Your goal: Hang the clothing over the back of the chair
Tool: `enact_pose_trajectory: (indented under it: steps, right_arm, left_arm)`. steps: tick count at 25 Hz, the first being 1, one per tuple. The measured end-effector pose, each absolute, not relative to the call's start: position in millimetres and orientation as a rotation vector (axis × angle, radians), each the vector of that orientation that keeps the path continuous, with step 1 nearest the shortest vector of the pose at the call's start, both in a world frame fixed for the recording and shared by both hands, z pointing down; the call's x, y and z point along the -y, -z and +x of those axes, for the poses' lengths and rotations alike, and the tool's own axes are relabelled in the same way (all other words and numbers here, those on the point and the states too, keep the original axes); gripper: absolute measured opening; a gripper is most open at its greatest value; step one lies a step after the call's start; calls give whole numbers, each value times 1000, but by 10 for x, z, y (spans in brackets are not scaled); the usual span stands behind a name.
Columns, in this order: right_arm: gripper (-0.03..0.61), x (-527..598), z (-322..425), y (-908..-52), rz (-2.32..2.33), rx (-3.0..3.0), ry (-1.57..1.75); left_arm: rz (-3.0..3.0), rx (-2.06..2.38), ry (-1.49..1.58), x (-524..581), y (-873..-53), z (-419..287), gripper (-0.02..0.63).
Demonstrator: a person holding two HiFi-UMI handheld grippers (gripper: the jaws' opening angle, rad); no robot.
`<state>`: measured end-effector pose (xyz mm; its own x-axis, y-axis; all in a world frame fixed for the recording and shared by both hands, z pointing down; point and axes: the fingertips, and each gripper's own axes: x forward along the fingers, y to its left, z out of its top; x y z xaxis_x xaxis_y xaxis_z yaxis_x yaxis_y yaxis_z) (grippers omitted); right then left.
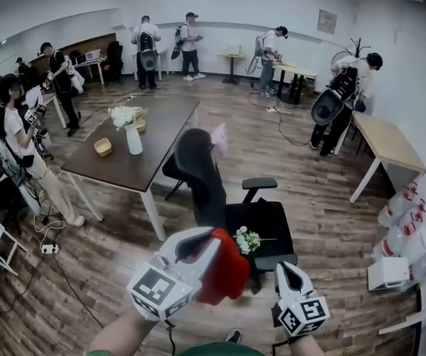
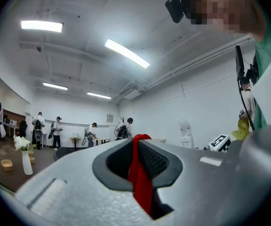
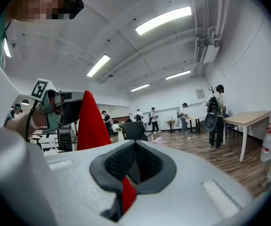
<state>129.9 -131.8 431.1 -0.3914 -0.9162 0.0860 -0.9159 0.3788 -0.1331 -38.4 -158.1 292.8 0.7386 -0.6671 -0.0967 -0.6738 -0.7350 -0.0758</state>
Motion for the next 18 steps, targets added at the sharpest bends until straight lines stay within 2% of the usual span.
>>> enact_pose_trajectory:
  steps: [18]
  right_arm:
    - [3,1954,2375,-4344,-1733,-2507,326]
  left_arm:
    - [-2607,-1129,-23,3109,-1994,606,40]
